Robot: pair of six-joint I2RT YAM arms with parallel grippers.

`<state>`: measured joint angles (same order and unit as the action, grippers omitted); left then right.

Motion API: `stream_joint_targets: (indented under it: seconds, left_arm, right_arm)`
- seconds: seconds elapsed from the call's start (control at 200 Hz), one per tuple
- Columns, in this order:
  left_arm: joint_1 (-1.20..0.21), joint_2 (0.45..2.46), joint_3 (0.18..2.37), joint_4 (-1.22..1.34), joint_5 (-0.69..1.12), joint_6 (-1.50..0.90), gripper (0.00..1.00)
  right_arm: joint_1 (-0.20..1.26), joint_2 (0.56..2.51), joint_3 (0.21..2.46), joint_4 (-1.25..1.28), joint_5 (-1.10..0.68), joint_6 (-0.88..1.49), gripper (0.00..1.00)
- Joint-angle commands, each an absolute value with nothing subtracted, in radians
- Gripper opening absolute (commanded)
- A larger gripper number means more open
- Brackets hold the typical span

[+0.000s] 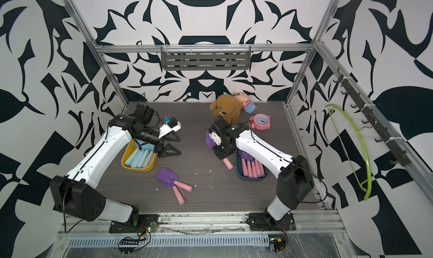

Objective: Sort the small shovels by color and place them into the storage box
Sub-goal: Place the shovel in the storage box.

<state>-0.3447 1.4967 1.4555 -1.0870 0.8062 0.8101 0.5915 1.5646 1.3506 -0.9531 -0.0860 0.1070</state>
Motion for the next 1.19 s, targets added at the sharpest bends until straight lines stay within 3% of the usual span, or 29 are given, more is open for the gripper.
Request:
stream_joint_targets:
  seconds: [0.0, 0.265, 0.605, 1.03, 1.19]
  left_arm:
    - [-0.421, 1.567, 1.513, -0.949, 0.689, 0.587, 0.89]
    - [-0.500, 1.696, 1.523, -0.856, 0.715, 0.408, 0.89]
    - [-0.502, 1.668, 1.413, -0.822, 0.721, 0.412, 0.89]
    - [-0.503, 1.656, 1.399, -0.823, 0.722, 0.422, 0.89]
    - [-0.503, 1.655, 1.396, -0.822, 0.722, 0.424, 0.89]
  right_arm:
    - [0.463, 1.496, 1.285, -0.989, -0.130, 0.222, 0.07]
    - [0.296, 1.457, 1.103, -0.977, -0.019, 0.321, 0.07]
    - [0.282, 1.554, 1.038, -0.872, 0.039, 0.354, 0.10]
    - [0.270, 1.519, 1.073, -0.831, 0.120, 0.349, 0.11]
    - [0.262, 1.532, 1.061, -0.805, 0.128, 0.342, 0.17]
